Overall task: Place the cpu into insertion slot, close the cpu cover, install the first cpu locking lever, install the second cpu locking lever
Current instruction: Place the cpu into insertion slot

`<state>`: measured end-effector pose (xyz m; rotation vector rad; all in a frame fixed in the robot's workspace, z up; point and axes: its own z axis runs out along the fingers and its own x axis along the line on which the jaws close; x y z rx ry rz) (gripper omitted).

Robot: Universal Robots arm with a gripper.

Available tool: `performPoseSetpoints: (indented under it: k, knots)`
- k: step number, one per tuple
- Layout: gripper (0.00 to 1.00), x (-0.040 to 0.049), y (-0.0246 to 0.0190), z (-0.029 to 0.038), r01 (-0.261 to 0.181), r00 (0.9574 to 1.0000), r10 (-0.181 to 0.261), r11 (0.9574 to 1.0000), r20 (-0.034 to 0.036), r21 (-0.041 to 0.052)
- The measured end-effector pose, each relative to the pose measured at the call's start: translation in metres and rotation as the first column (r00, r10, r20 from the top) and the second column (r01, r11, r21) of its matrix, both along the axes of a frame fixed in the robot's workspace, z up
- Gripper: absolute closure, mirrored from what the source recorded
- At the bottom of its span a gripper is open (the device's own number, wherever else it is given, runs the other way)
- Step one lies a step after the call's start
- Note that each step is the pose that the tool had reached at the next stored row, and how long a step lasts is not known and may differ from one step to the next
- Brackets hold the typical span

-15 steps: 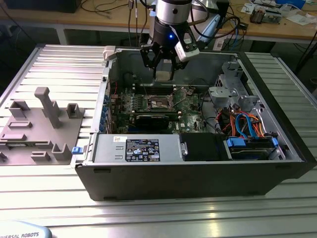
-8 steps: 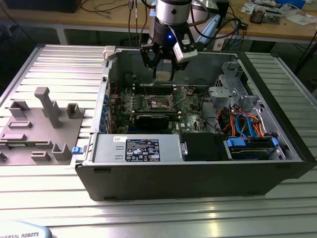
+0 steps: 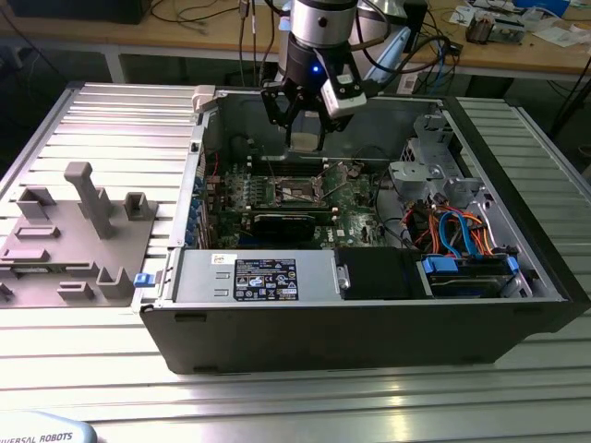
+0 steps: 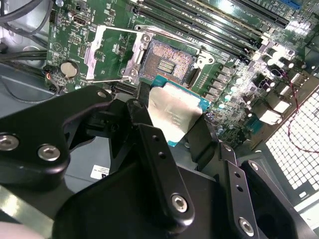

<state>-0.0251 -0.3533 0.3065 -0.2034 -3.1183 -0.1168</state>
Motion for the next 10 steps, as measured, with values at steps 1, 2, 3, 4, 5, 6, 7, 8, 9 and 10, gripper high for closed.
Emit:
performPoseSetpoints:
  k: [1,2,3,4,5,6,7,8,9,10]
  knots:
    - [0.46,0.0,0.0,-0.0001,0.001,1.0,-0.001,1.0,0.0,0.0001]
    - [0.46,0.0,0.0,-0.0002,0.004,1.0,-0.004,1.0,0.0001,0.0001]
    - [0.46,0.0,-0.0002,-0.0004,0.005,1.0,-0.005,1.0,0.0002,0.0004]
    - [0.46,-0.0001,-0.0005,-0.0005,0.006,1.0,-0.006,1.0,0.0002,0.0004]
    - [0.46,-0.0001,-0.0007,-0.0006,0.007,1.0,-0.007,1.0,0.0002,0.0005]
    - [0.46,0.0,-0.0008,-0.0006,0.008,1.0,-0.008,1.0,0.0001,0.0003]
    - [0.46,0.0,-0.0008,-0.0006,0.009,1.0,-0.009,1.0,0.0001,0.0002]
    - [0.46,0.0,-0.0009,-0.0005,0.009,1.0,-0.009,1.0,0.0,-0.0001]
    - [0.46,0.0,-0.0009,-0.0006,0.01,1.0,-0.01,1.0,0.0,0.0]
    - [0.46,0.0,-0.0009,-0.0007,0.01,0.9999,-0.01,0.9999,0.0,0.0]
